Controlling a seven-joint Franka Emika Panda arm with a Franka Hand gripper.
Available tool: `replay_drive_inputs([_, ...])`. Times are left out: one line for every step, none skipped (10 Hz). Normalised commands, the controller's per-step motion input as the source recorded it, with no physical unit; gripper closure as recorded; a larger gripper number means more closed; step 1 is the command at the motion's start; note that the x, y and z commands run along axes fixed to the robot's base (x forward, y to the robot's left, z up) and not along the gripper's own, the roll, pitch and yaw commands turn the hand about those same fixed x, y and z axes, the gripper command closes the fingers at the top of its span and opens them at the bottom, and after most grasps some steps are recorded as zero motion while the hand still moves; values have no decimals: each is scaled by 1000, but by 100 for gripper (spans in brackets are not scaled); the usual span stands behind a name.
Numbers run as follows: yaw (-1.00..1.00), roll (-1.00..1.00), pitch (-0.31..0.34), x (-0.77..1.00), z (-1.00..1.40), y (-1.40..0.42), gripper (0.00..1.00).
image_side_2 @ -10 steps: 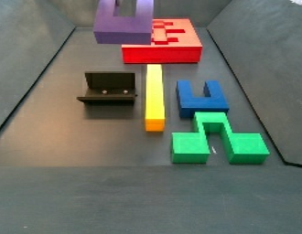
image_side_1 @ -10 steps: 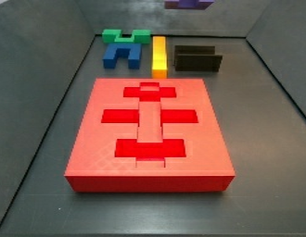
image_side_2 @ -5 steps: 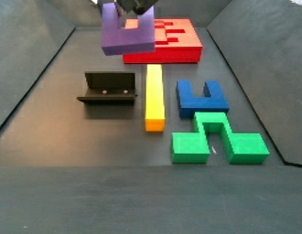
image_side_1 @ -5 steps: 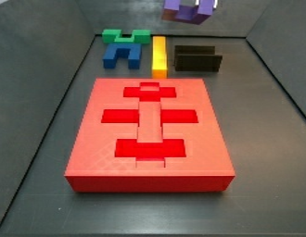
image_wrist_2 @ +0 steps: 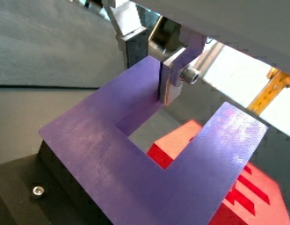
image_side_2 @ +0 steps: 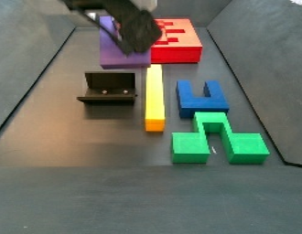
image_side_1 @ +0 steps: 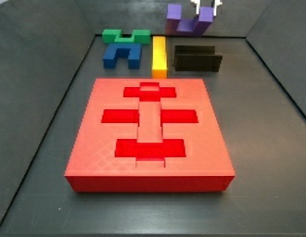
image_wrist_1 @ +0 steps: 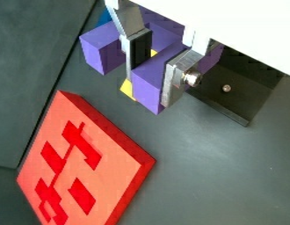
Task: Pick up the purple object. Move up. Place the purple object on the fixture. Regrasp the purple object. Move to above the board. Insert the purple object.
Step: Place the purple object on the fixture.
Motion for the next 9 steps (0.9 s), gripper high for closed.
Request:
replay_drive_inputs([-3,-440,0,963,-149,180,100])
replay_drive_inputs([69,-157,71,371,0,0,100])
replay_drive_inputs([0,23,0,0,-11,-60,100])
replay_drive_inputs([-20,380,0,580,-117,-29,100])
replay_drive_inputs([-243,471,-211,789,-309,0,100])
replay_drive_inputs([-306,543,-329,751,-374,29,100])
replay_drive_inputs([-140,503,-89,457,-197,0,100])
replay_drive_inputs([-43,0,-120,166,-294,0,100])
replay_drive_inputs([0,-111,-200,100,-377,20,100])
